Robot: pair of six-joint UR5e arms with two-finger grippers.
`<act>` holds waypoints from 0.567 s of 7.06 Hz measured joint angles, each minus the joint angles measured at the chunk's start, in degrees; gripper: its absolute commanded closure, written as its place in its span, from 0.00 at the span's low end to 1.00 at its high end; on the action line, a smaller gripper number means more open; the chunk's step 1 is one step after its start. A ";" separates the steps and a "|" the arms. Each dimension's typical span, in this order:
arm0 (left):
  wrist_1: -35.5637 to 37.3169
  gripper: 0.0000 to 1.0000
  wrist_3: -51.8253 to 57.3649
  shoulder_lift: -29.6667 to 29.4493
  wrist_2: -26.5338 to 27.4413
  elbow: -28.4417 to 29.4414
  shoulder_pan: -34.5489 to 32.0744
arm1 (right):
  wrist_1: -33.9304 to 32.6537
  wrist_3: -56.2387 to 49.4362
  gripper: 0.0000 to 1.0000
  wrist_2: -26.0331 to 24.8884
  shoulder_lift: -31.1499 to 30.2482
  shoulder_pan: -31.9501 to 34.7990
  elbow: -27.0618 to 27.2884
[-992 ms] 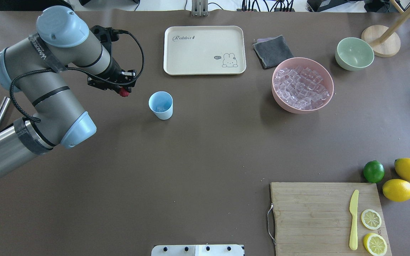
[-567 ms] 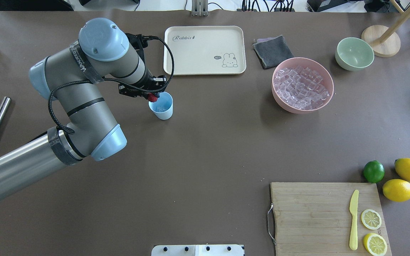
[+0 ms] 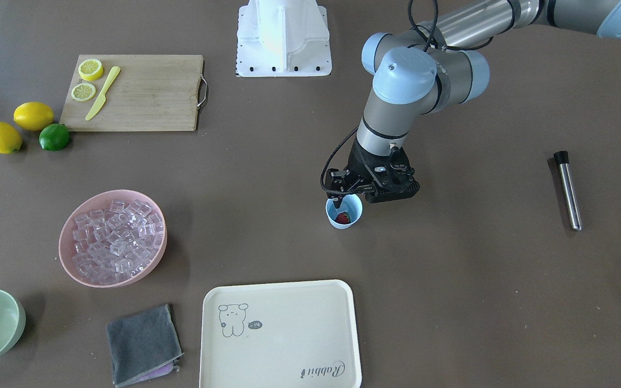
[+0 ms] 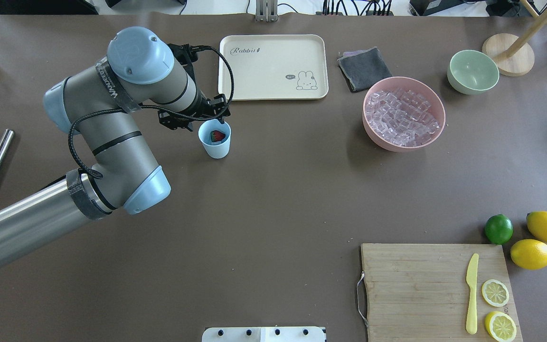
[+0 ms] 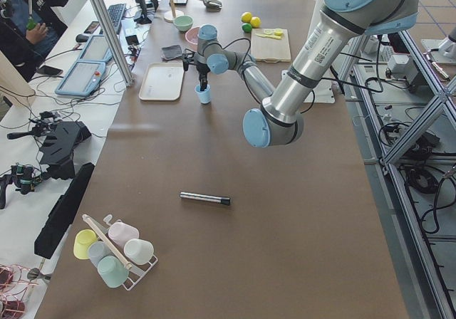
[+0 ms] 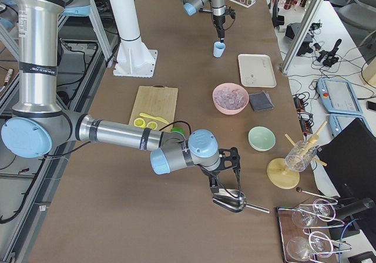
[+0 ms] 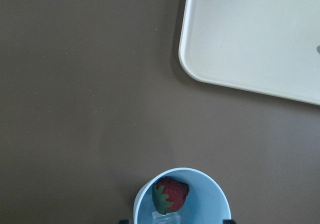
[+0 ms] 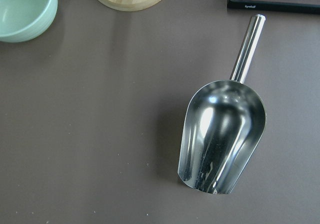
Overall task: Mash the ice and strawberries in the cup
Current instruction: 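Move the left gripper to the steel muddler and grasp it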
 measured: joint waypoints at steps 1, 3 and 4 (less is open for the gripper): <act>0.02 0.02 4.09 5.17 -2.86 -2.97 -2.89 | 0.00 -0.02 0.00 -0.04 -0.03 0.01 0.03; -0.33 0.02 17.87 16.75 -7.72 -5.97 -10.95 | -0.04 -0.06 0.00 -0.08 -0.09 0.06 0.04; -2.28 0.02 26.42 22.14 -8.59 -4.77 -15.14 | -0.41 -0.03 0.00 -0.12 -0.09 0.26 0.00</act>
